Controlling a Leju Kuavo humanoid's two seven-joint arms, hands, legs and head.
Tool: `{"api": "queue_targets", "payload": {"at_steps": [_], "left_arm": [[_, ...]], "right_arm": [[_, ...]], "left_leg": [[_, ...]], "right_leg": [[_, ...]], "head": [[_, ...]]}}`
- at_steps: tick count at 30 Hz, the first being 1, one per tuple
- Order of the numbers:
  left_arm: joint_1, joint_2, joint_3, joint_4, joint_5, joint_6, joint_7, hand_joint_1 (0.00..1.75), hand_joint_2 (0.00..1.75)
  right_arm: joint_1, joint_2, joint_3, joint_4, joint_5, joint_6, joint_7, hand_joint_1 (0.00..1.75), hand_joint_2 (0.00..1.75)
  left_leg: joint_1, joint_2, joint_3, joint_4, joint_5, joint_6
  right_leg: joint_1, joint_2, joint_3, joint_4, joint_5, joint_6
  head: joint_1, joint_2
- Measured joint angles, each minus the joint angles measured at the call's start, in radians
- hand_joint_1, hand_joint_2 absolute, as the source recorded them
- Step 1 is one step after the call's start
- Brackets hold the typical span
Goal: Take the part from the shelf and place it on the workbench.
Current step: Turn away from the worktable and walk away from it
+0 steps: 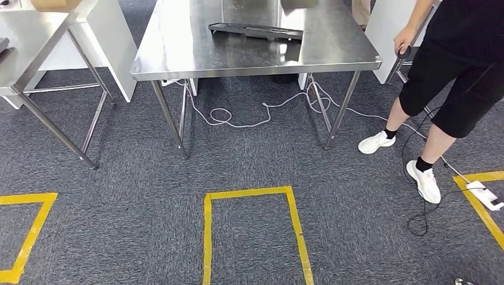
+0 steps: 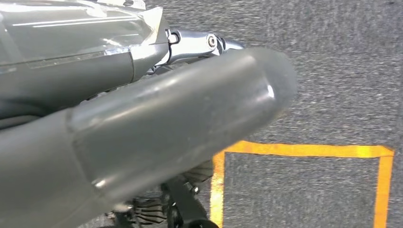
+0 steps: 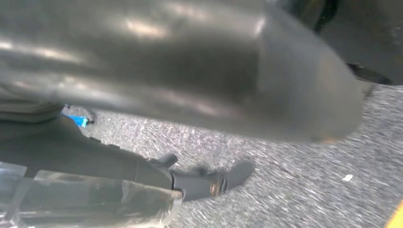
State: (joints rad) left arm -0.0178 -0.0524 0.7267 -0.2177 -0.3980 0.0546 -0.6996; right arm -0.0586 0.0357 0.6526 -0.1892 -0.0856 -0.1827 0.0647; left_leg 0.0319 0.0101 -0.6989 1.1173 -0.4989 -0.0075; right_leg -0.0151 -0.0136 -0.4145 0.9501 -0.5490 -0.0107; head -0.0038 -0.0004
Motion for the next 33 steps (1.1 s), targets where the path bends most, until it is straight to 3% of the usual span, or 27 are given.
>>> {"api": "queue_targets", "payload": {"at_steps": [1, 2, 3, 4, 6, 8, 9, 10, 12, 13, 15, 17, 18, 20, 21, 22, 24, 25, 26, 28, 30, 32, 33], "left_arm": [[0.000, 0.000, 0.000, 0.001, -0.001, 0.000, 0.000, 0.00, 0.00], [0.000, 0.000, 0.000, 0.002, -0.002, 0.000, 0.000, 0.00, 0.00], [0.000, 0.000, -0.001, 0.003, -0.003, -0.001, 0.000, 0.00, 0.00], [0.000, -0.001, -0.002, 0.004, -0.005, -0.001, 0.000, 0.00, 0.00], [-0.001, -0.001, -0.004, 0.005, -0.008, -0.001, 0.000, 0.00, 0.00], [-0.003, -0.001, -0.005, 0.005, -0.010, -0.001, 0.000, 0.00, 0.00], [-0.004, 0.000, -0.006, 0.005, -0.011, -0.002, 0.000, 0.00, 0.00], [-0.004, 0.000, -0.006, 0.006, -0.012, -0.002, -0.001, 0.00, 0.00], [-0.004, 0.000, -0.008, 0.006, -0.015, -0.005, -0.001, 0.00, 0.00], [-0.004, 0.000, -0.011, 0.006, -0.018, -0.007, -0.001, 0.00, 0.00], [-0.005, 0.000, -0.018, 0.006, -0.023, -0.012, -0.001, 0.00, 0.00], [-0.005, 0.000, -0.025, 0.007, -0.024, -0.016, -0.001, 0.00, 0.00], [-0.005, 0.000, -0.027, 0.007, -0.025, -0.017, -0.001, 0.00, 0.00], [-0.005, 0.000, -0.030, 0.007, -0.026, -0.017, -0.001, 0.00, 0.00], [-0.005, 0.000, -0.031, 0.007, -0.027, -0.016, -0.001, 0.00, 0.00], [-0.005, 0.001, -0.031, 0.006, -0.027, -0.015, -0.001, 0.00, 0.00], [-0.004, 0.003, -0.036, 0.006, -0.028, -0.013, -0.001, 0.00, 0.00], [-0.004, 0.004, -0.039, 0.005, -0.027, -0.012, -0.001, 0.00, 0.00], [-0.004, 0.005, -0.042, 0.005, -0.027, -0.012, -0.001, 0.00, 0.00], [-0.003, 0.006, -0.046, 0.005, -0.028, -0.012, -0.001, 0.00, 0.00], [0.000, 0.008, -0.048, 0.006, -0.030, -0.012, -0.001, 0.00, 0.00], [0.002, 0.009, -0.049, 0.006, -0.031, -0.012, -0.001, 0.00, 0.00], [0.003, 0.009, -0.050, 0.006, -0.032, -0.012, -0.001, 0.00, 0.00]], "right_arm": [[0.001, 0.000, -0.001, 0.001, -0.001, 0.000, -0.002, 0.00, 0.00], [0.001, 0.001, -0.002, 0.001, -0.003, 0.000, -0.006, 0.00, 0.00], [0.001, 0.001, -0.003, 0.002, -0.005, 0.000, -0.009, 0.00, 0.00], [0.001, 0.001, -0.004, 0.003, -0.007, 0.000, -0.012, 0.00, 0.00], [0.002, 0.000, -0.006, 0.005, -0.011, 0.000, -0.014, 0.00, 0.00], [0.002, 0.001, -0.007, 0.005, -0.013, 0.000, -0.015, 0.00, 0.00], [0.002, 0.002, -0.008, 0.006, -0.014, 0.000, -0.015, 0.00, 0.00], [0.002, 0.003, -0.008, 0.006, -0.015, 0.000, -0.015, 0.00, 0.00], [0.002, 0.004, -0.010, 0.008, -0.019, 0.000, -0.015, 0.00, 0.00], [0.002, 0.004, -0.012, 0.010, -0.021, -0.001, -0.015, 0.00, 0.00], [0.004, 0.003, -0.018, 0.011, -0.024, -0.003, -0.015, 0.00, 0.00], [0.005, 0.003, -0.022, 0.012, -0.027, -0.008, -0.016, 0.00, 0.00], [0.005, 0.003, -0.024, 0.012, -0.028, -0.010, -0.017, 0.00, 0.00], [0.005, 0.002, -0.027, 0.012, -0.030, -0.013, -0.020, 0.00, 0.00], [0.006, 0.002, -0.029, 0.012, -0.031, -0.014, -0.022, 0.00, 0.00], [0.006, 0.002, -0.030, 0.012, -0.031, -0.014, -0.023, 0.00, 0.00], [0.005, 0.002, -0.031, 0.013, -0.031, -0.014, -0.024, 0.00, 0.00], [0.004, 0.002, -0.032, 0.013, -0.031, -0.014, -0.024, 0.00, 0.00], [0.004, 0.002, -0.032, 0.013, -0.031, -0.013, -0.024, 0.00, 0.00], [0.006, 0.003, -0.032, 0.013, -0.031, -0.013, -0.024, 0.00, 0.00], [0.011, 0.003, -0.032, 0.014, -0.032, -0.013, -0.024, 0.00, 0.00], [0.013, 0.002, -0.033, 0.015, -0.033, -0.013, -0.024, 0.00, 0.00], [0.013, 0.002, -0.033, 0.015, -0.033, -0.013, -0.024, 0.00, 0.00]], "left_leg": [[0.000, -0.002, -0.008, 0.066, -0.054, -0.001], [0.000, -0.003, -0.010, 0.129, -0.083, -0.002], [0.000, -0.004, -0.005, 0.173, -0.083, -0.002], [0.000, -0.004, 0.013, 0.188, -0.062, -0.001], [-0.001, -0.006, 0.096, 0.117, -0.015, 0.006], [-0.005, -0.011, 0.207, -0.028, -0.026, 0.016], [-0.009, -0.013, 0.241, -0.081, -0.041, 0.020], [-0.013, -0.013, 0.256, -0.112, -0.052, 0.024], [-0.016, -0.009, 0.241, -0.130, -0.040, 0.036], [-0.015, -0.006, 0.228, -0.136, -0.029, 0.044], [-0.014, -0.001, 0.199, -0.143, -0.003, 0.058], [-0.015, 0.001, 0.166, -0.143, 0.020, 0.061], [-0.015, 0.003, 0.149, -0.143, 0.033, 0.058], [-0.012, 0.008, 0.112, -0.140, 0.059, 0.049], [-0.010, 0.009, 0.097, -0.138, 0.071, 0.043], [-0.011, 0.010, 0.085, -0.134, 0.082, 0.036], [-0.015, 0.010, 0.072, -0.125, 0.100, 0.022], [-0.016, 0.010, 0.068, -0.122, 0.109, 0.017], [-0.015, 0.010, 0.066, -0.120, 0.117, 0.013], [-0.007, 0.008, 0.060, -0.110, 0.114, 0.008], [-0.001, 0.004, 0.036, -0.044, 0.049, 0.003], [-0.001, -0.001, -0.003, 0.083, -0.039, 0.001], [-0.001, -0.002, -0.016, 0.139, -0.061, 0.001]], "right_leg": [[0.005, -0.002, -0.015, 0.001, 0.013, -0.009], [0.011, -0.004, -0.031, 0.002, 0.025, -0.013], [0.015, -0.005, -0.048, 0.005, 0.037, -0.014], [0.019, -0.005, -0.066, 0.009, 0.047, -0.014], [0.022, -0.004, -0.099, 0.025, 0.064, -0.009], [0.026, -0.003, -0.122, 0.044, 0.075, 0.000], [0.026, -0.003, -0.131, 0.050, 0.082, 0.007], [0.026, -0.004, -0.138, 0.053, 0.089, 0.014], [0.026, -0.003, -0.153, 0.059, 0.099, 0.026], [0.026, 0.000, -0.165, 0.074, 0.084, 0.027], [0.021, 0.005, -0.196, 0.149, 0.009, 0.018], [0.012, 0.007, -0.222, 0.263, -0.059, 0.017], [0.007, 0.008, -0.225, 0.309, -0.061, 0.026], [-0.004, 0.008, -0.202, 0.334, 0.001, 0.062], [-0.009, 0.008, -0.168, 0.301, 0.034, 0.077], [-0.012, 0.008, -0.112, 0.234, 0.043, 0.082], [-0.010, 0.010, -0.005, 0.070, 0.000, 0.067], [-0.007, 0.010, 0.025, 0.017, -0.024, 0.057], [-0.006, 0.011, 0.030, -0.004, -0.036, 0.049], [-0.011, 0.008, 0.020, 0.003, -0.029, 0.036], [-0.011, 0.003, 0.012, 0.004, -0.018, 0.017], [-0.003, -0.001, -0.002, 0.005, -0.006, -0.001], [0.002, -0.002, -0.009, 0.005, -0.002, -0.005]], "head": [[-0.002, 0.000], [-0.003, 0.000], [-0.003, 0.000], [-0.004, 0.000], [-0.004, 0.000], [-0.003, 0.000], [-0.003, 0.000], [-0.003, 0.000], [-0.002, 0.000], [0.000, 0.000], [0.004, 0.000], [0.008, 0.000], [0.009, 0.000], [0.010, 0.000], [0.010, 0.000], [0.011, 0.000], [0.012, 0.000], [0.012, 0.000], [0.010, 0.000], [0.006, 0.000], [0.002, 0.000], [0.001, 0.000], [0.000, 0.000]]}}
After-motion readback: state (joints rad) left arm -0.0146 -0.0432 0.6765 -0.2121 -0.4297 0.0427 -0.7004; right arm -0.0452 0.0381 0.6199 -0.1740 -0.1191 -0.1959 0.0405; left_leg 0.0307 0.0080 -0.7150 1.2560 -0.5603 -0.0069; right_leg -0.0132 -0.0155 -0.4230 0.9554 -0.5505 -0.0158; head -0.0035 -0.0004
